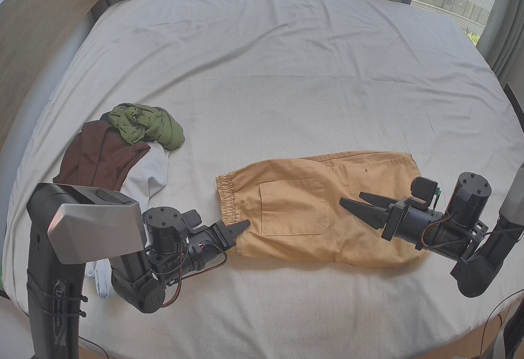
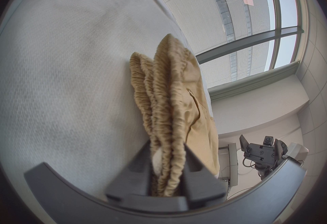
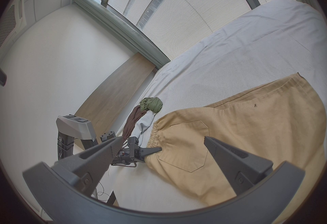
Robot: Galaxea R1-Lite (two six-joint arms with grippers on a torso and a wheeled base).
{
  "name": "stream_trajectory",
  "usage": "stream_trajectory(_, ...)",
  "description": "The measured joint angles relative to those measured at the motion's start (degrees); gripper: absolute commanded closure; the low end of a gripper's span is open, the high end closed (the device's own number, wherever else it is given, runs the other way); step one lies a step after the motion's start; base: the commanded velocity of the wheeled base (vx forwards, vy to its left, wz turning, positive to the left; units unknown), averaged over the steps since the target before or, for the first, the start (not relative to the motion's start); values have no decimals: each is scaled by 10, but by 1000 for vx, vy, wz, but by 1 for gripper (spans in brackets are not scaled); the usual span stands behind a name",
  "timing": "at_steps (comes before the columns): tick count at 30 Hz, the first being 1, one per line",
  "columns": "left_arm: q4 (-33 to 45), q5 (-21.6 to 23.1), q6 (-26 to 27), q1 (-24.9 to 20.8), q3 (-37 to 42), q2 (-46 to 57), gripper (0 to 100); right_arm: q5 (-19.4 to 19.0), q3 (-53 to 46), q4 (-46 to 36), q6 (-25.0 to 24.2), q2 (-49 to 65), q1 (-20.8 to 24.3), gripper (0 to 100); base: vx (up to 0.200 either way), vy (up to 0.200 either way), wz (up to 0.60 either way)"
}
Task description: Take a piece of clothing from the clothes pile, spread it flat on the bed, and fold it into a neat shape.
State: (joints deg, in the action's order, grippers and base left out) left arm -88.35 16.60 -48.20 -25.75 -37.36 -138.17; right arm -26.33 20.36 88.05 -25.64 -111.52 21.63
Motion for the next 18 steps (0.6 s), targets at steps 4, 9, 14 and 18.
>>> stream_trajectory(4,-1,-1,4,0,13,0,100,0,-1,0,0,0,0,0,0,0,0)
stream_trajectory(9,-2,1,36,7,60,10,100,0,-1,0,1,-1,1,0,0,0,0)
stream_trajectory(14,-2,8,57,24,115,40,100,0,-1,0,2,-2,5,0,0,0,0)
stream_trajectory(18,-2,17,64,37,141,63,100,0,-1,0,2,-3,8,0,0,0,0)
